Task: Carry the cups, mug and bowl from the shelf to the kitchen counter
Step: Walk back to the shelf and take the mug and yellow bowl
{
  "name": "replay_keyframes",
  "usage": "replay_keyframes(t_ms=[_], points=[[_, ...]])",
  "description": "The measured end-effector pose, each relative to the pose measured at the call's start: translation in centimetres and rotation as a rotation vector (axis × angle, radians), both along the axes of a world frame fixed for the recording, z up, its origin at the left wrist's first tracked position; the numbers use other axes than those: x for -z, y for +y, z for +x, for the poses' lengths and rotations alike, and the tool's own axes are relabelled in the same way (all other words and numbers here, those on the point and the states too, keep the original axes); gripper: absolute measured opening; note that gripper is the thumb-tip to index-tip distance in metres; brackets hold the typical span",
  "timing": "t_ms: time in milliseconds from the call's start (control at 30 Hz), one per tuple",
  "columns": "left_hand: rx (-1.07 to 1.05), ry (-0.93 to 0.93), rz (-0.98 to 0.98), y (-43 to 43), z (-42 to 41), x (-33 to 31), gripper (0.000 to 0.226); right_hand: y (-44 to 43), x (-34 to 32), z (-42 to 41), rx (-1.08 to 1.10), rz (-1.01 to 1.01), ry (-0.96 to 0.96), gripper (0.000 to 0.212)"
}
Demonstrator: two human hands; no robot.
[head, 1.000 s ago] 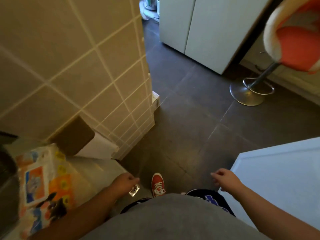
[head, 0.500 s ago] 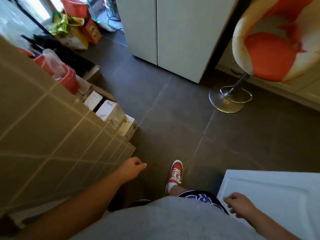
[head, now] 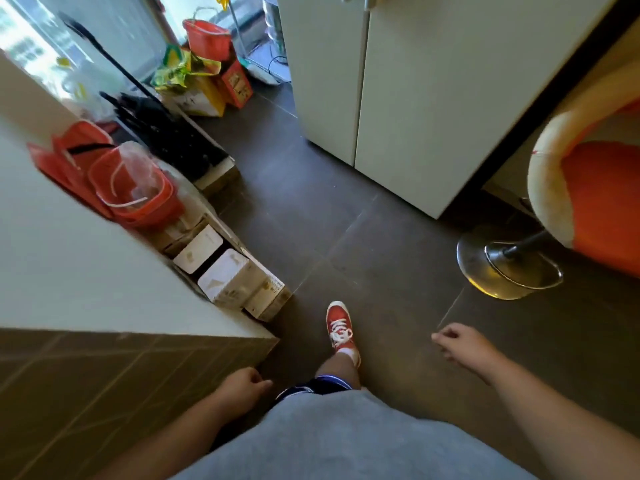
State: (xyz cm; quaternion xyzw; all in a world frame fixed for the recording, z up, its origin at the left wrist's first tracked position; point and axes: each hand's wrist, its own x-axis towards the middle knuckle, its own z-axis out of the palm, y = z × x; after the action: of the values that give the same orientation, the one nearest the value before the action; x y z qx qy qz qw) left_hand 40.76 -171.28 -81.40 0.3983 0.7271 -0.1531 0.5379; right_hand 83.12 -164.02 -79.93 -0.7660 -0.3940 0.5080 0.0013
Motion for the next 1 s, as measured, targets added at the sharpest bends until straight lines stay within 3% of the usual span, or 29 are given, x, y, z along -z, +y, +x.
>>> replay_keyframes(t_ms=[400,700,1000], points=[[0.117,0.033,0.141,23.9,5.8,-0.3,0.023,13.3,-1.1,5.2,0.061,-0.112,-0.088,0.022],[0.076,0.018,0.237,38.2,9.9,-1.6,0.032,25.3,1.2,9.5,0.015,-0.208,-0.138,0.024],[-0.359,0.057,0.176,42.3,5.2,-2.2,0.026,48.2,1.8,4.6,-0.331,-0.102,-0.118,0.021]])
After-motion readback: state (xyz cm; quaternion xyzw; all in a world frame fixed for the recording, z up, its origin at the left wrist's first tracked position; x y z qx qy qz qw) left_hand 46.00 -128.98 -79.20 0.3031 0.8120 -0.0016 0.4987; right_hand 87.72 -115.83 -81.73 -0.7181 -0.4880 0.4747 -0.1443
